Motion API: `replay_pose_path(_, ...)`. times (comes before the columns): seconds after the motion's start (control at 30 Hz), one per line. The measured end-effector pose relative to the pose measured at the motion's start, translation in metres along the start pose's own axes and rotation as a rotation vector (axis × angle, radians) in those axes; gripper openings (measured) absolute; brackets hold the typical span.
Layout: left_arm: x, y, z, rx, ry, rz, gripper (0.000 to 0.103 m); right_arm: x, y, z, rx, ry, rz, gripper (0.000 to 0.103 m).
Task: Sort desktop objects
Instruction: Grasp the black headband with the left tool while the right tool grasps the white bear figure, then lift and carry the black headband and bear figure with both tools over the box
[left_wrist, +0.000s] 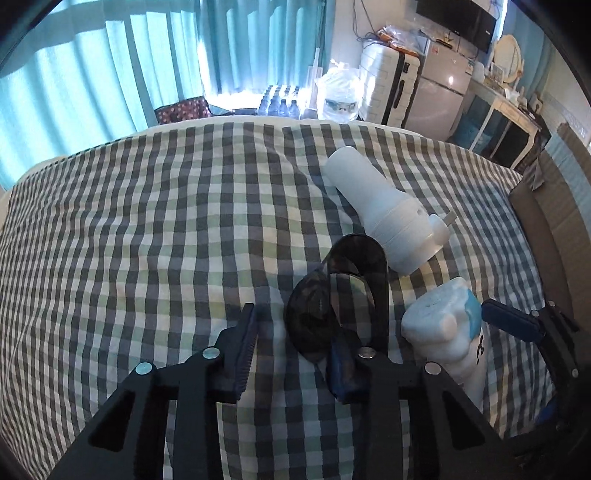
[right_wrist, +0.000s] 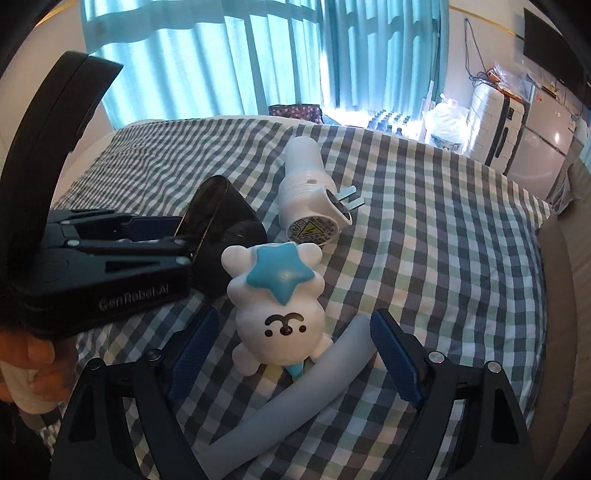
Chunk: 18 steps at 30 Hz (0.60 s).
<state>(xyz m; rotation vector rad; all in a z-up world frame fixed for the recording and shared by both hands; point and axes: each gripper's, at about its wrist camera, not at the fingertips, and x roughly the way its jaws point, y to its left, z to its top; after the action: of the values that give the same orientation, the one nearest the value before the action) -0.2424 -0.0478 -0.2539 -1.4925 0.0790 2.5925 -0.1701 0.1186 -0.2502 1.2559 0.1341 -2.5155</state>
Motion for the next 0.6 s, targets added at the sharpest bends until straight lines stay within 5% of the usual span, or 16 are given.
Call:
replay_pose_path(0.07,-0.003,0.001,0.001,-0.011,0.011,-0.009,0.022,0.001,0.003,-0.001,-0.030,0.002,-0.035,0.065)
replay_pose_path(0.2,-0.012,0.008,-0.002,-0.028,0.005,-0.019,0.016,-0.001,0.012,-0.002,-0.087,-0.007,-0.062,0.049)
replay_pose_path(0.6,-0.061,0.015,0.001,-0.039,-0.090,0.029,0.015,-0.023,0.008,0.009,-0.072,-0.034,-0.082,0.046)
